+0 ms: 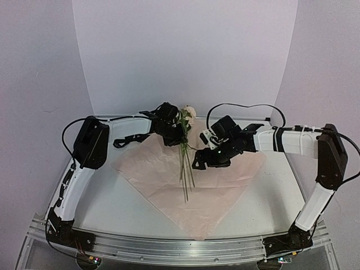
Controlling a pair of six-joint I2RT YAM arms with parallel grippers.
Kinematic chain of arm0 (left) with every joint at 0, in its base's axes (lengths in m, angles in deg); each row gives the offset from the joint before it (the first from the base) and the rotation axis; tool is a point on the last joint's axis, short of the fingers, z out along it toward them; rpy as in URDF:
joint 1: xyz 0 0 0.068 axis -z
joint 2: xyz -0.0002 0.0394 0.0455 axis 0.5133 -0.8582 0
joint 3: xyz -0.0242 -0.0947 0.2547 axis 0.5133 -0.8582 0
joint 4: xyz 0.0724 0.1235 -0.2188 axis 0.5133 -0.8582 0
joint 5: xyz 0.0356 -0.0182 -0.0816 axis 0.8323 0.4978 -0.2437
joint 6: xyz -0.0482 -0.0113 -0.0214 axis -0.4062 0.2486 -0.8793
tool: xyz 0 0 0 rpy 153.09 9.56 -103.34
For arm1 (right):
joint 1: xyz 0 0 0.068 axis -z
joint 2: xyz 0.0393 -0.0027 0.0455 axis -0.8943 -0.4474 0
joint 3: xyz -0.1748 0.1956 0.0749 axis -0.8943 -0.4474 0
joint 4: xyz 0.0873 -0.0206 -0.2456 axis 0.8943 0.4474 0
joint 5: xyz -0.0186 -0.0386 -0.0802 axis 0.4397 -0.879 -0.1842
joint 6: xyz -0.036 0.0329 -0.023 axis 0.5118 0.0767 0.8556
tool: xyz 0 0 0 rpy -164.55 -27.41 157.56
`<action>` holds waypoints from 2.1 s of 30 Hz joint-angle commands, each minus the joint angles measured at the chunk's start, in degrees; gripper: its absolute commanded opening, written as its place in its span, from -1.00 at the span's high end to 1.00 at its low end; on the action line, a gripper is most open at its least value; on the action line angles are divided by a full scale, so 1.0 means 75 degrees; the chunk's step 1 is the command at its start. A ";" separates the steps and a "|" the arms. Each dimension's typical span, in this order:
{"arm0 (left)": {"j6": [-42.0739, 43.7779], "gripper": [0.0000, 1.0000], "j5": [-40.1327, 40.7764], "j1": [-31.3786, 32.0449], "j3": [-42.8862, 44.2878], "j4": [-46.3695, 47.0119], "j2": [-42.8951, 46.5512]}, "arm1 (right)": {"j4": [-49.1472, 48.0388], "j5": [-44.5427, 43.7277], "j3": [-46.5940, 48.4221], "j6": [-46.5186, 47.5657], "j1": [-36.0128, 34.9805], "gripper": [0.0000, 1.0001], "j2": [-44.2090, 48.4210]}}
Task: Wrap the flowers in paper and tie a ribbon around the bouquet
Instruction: Place the fake flower on the flattened wrapping paper, then pick up the fake flower from the flattened wrapping paper.
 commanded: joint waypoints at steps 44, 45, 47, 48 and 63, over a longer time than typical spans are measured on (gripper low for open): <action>0.0933 -0.69 -0.1965 -0.0396 -0.4342 0.2215 0.2992 | 0.0965 -0.0869 0.1012 -0.1546 -0.0036 -0.63 -0.0654; 0.0783 -0.69 -0.1840 -0.0448 -0.4763 0.2468 0.3285 | 0.1091 -0.0949 0.1180 -0.1521 -0.0134 -0.62 -0.0707; 0.0362 -0.68 -0.1698 -0.0613 -0.5624 0.3087 0.3788 | 0.1479 -0.1213 0.1549 -0.1502 -0.0347 -0.56 -0.0876; 0.0168 -0.65 -0.1614 -0.0716 -0.6055 0.3288 0.3983 | 0.1590 -0.1298 0.1738 -0.1534 -0.0444 -0.52 -0.0993; -0.0306 -0.08 -0.1574 -0.1527 -0.9068 0.3696 0.4629 | 0.2485 -0.2106 0.4364 -0.2105 -0.1295 -0.08 -0.3202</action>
